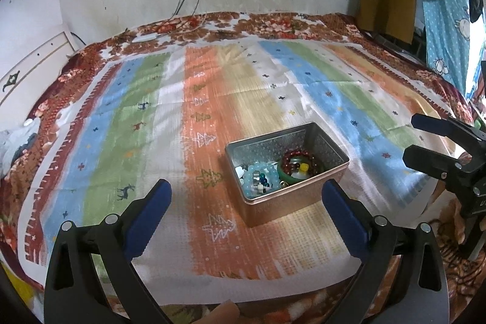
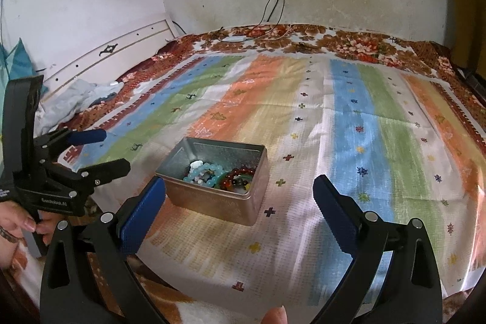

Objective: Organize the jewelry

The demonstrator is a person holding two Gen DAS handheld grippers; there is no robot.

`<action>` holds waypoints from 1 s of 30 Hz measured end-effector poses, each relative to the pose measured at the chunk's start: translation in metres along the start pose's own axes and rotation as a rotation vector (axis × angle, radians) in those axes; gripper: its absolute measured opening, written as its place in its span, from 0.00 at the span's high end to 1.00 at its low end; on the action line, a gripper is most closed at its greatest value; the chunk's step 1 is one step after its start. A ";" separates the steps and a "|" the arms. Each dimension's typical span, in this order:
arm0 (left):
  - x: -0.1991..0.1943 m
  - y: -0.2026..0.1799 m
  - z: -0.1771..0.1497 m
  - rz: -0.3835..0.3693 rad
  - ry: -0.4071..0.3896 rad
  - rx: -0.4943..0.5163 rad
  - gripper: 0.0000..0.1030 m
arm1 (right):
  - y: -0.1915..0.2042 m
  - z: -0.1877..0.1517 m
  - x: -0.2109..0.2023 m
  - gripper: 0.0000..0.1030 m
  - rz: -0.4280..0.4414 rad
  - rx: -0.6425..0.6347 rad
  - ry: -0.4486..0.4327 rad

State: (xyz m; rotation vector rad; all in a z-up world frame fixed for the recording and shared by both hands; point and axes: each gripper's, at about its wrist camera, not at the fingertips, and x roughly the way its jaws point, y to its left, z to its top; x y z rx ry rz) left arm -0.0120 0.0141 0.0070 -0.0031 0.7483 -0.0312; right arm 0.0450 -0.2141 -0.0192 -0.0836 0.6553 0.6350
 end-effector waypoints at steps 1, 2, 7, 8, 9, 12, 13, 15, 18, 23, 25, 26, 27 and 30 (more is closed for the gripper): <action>0.001 0.000 0.000 0.004 -0.001 0.000 0.06 | -0.001 0.000 0.000 0.05 0.003 0.001 -0.001; 0.001 0.000 0.000 0.008 -0.001 0.000 0.06 | -0.001 0.000 -0.001 0.05 0.006 0.004 -0.004; 0.002 0.002 -0.002 0.007 0.004 -0.006 0.06 | -0.009 0.000 -0.002 0.05 0.015 0.038 -0.010; 0.001 0.002 -0.002 0.004 0.001 -0.005 0.06 | -0.009 0.000 -0.001 0.05 0.014 0.040 -0.006; 0.001 0.002 -0.002 -0.004 -0.001 -0.003 0.06 | -0.009 -0.001 -0.001 0.05 0.015 0.039 -0.003; -0.002 0.001 -0.004 0.001 -0.017 0.000 0.06 | -0.009 -0.002 0.000 0.05 0.024 0.033 0.001; -0.002 0.001 -0.004 0.001 -0.021 -0.001 0.06 | -0.009 -0.002 0.000 0.05 0.024 0.032 0.001; -0.002 0.000 -0.005 0.002 -0.021 0.000 0.06 | -0.009 -0.002 0.000 0.05 0.027 0.031 0.002; -0.004 -0.001 -0.005 0.000 -0.028 0.017 0.06 | -0.006 -0.003 0.000 0.05 0.031 0.020 -0.002; -0.005 0.002 -0.006 -0.012 -0.035 -0.001 0.06 | -0.006 -0.006 -0.004 0.05 0.027 0.022 -0.025; -0.003 0.002 -0.006 -0.009 -0.032 -0.002 0.06 | -0.007 -0.007 -0.004 0.05 0.030 0.030 -0.025; -0.003 0.002 -0.006 -0.008 -0.030 -0.003 0.06 | -0.006 -0.007 -0.004 0.05 0.029 0.027 -0.022; -0.002 0.002 -0.006 -0.009 -0.031 -0.003 0.06 | -0.005 -0.007 -0.004 0.05 0.027 0.022 -0.021; -0.001 0.002 -0.006 -0.010 -0.032 0.000 0.06 | 0.001 -0.008 -0.003 0.05 0.023 -0.004 -0.022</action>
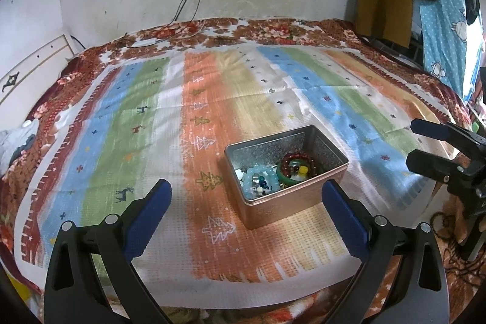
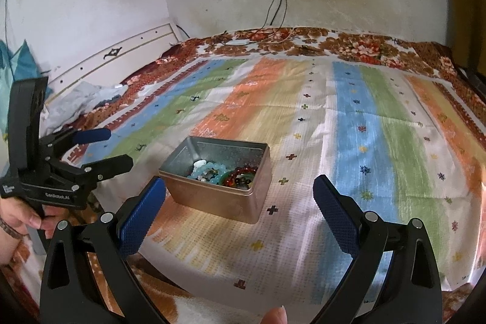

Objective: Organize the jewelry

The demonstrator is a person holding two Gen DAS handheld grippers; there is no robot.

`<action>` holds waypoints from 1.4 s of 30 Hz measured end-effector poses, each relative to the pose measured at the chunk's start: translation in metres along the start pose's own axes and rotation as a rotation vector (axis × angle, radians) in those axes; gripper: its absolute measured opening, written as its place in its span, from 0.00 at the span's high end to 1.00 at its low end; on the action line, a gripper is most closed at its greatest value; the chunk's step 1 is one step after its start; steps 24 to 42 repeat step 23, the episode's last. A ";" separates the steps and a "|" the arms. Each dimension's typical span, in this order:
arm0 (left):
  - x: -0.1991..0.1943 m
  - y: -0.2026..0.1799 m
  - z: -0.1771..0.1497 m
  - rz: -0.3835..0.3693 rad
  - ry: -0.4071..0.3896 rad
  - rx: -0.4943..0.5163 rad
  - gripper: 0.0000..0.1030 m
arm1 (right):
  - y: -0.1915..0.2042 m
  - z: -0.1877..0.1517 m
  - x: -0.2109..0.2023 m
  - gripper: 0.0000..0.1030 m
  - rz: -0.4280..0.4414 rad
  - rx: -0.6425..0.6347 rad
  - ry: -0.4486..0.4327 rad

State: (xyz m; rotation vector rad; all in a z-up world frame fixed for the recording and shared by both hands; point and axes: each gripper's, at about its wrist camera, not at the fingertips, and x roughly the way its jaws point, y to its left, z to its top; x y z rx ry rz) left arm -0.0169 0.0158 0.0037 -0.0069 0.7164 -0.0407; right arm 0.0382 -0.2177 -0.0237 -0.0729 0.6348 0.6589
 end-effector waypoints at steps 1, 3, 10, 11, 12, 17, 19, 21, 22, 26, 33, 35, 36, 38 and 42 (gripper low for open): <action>0.000 0.000 0.000 0.000 -0.001 0.001 0.06 | 0.001 0.000 0.000 0.05 0.002 -0.003 0.001; 0.000 0.000 0.000 -0.001 0.000 -0.002 0.06 | 0.001 0.000 0.001 0.04 0.000 -0.004 0.004; 0.002 -0.003 0.000 -0.008 0.005 -0.002 0.06 | 0.002 -0.001 0.001 0.04 -0.005 -0.008 0.009; 0.001 -0.003 0.001 -0.008 0.004 -0.002 0.06 | 0.002 -0.001 0.001 0.05 -0.004 -0.006 0.009; 0.002 -0.003 0.001 -0.010 0.005 -0.002 0.06 | 0.002 -0.001 0.002 0.05 -0.004 -0.005 0.010; 0.004 -0.003 0.000 -0.010 0.020 -0.004 0.06 | 0.002 -0.002 0.003 0.05 -0.010 -0.006 0.015; 0.005 -0.004 -0.001 -0.013 0.026 -0.003 0.06 | 0.002 -0.002 0.003 0.05 -0.009 -0.008 0.015; 0.005 -0.003 -0.001 -0.014 0.027 -0.002 0.06 | 0.002 -0.002 0.003 0.05 -0.010 -0.008 0.015; 0.005 -0.003 -0.001 -0.014 0.026 -0.003 0.06 | 0.002 -0.002 0.003 0.05 -0.009 -0.006 0.015; 0.005 -0.003 -0.001 -0.014 0.026 -0.004 0.06 | 0.002 -0.001 0.003 0.05 -0.010 -0.005 0.014; 0.005 -0.003 -0.001 -0.014 0.026 -0.004 0.06 | 0.002 -0.001 0.003 0.05 -0.010 -0.005 0.014; 0.005 -0.003 -0.001 -0.014 0.026 -0.004 0.06 | 0.002 -0.001 0.003 0.05 -0.010 -0.005 0.014; 0.005 -0.003 -0.001 -0.014 0.026 -0.004 0.06 | 0.002 -0.001 0.003 0.05 -0.010 -0.005 0.014; 0.005 -0.003 -0.001 -0.014 0.026 -0.004 0.06 | 0.002 -0.001 0.003 0.05 -0.010 -0.005 0.014; 0.005 -0.003 -0.001 -0.014 0.026 -0.004 0.06 | 0.002 -0.001 0.003 0.05 -0.010 -0.005 0.014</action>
